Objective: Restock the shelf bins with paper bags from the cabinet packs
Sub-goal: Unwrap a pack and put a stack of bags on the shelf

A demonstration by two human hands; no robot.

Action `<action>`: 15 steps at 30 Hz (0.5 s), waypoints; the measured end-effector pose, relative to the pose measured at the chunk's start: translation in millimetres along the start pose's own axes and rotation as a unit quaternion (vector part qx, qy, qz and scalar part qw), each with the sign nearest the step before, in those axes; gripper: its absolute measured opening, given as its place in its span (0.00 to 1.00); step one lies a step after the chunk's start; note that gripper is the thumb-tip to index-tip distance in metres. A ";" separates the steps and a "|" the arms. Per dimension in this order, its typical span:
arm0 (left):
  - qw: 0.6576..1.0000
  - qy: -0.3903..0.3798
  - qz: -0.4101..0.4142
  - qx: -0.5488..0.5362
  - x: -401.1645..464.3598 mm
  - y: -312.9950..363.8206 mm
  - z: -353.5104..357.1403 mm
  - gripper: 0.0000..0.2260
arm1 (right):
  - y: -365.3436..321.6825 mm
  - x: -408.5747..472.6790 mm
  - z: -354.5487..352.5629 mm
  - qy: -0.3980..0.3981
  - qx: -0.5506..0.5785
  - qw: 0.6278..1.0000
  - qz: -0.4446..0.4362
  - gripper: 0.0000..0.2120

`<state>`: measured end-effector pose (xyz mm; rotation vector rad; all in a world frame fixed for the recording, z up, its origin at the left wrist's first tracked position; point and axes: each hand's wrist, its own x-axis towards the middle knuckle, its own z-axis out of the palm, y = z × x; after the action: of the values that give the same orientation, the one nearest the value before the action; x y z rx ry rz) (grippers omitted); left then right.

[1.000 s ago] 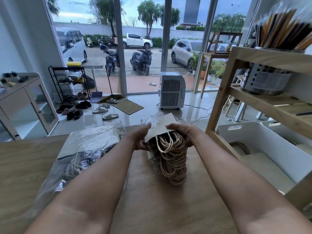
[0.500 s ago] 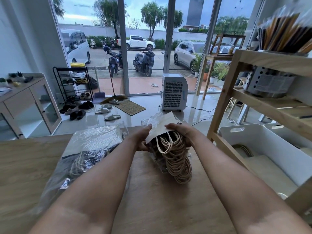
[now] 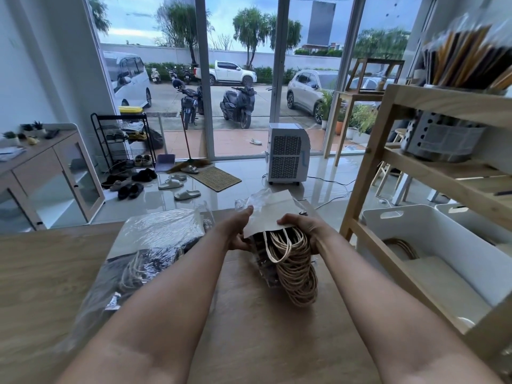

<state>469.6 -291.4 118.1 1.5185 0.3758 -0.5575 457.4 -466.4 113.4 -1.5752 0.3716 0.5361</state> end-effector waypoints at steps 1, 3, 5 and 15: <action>1.000 0.004 0.005 -0.008 -0.1 0.3 -0.1 0.27 | 1.2 -2.5 -0.8 -0.005 0.006 1.000 0.000 0.09; 1.000 0.011 0.013 -0.025 -2.2 -0.9 0.4 0.25 | 0.8 -7.3 -6.3 -0.005 0.021 1.000 0.006 0.09; 0.999 0.025 0.023 -0.035 -2.2 -3.1 1.3 0.25 | 0.7 -13.3 -13.4 0.002 0.038 0.999 0.009 0.10; 0.996 0.055 0.032 -0.054 -7.2 -2.4 14.5 0.26 | 18.3 -57.1 -32.6 0.017 0.077 0.997 -0.004 0.08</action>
<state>460.8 -305.0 120.7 1.4544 0.4330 -0.3978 403.6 -505.1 129.9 -1.4386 0.4224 0.4643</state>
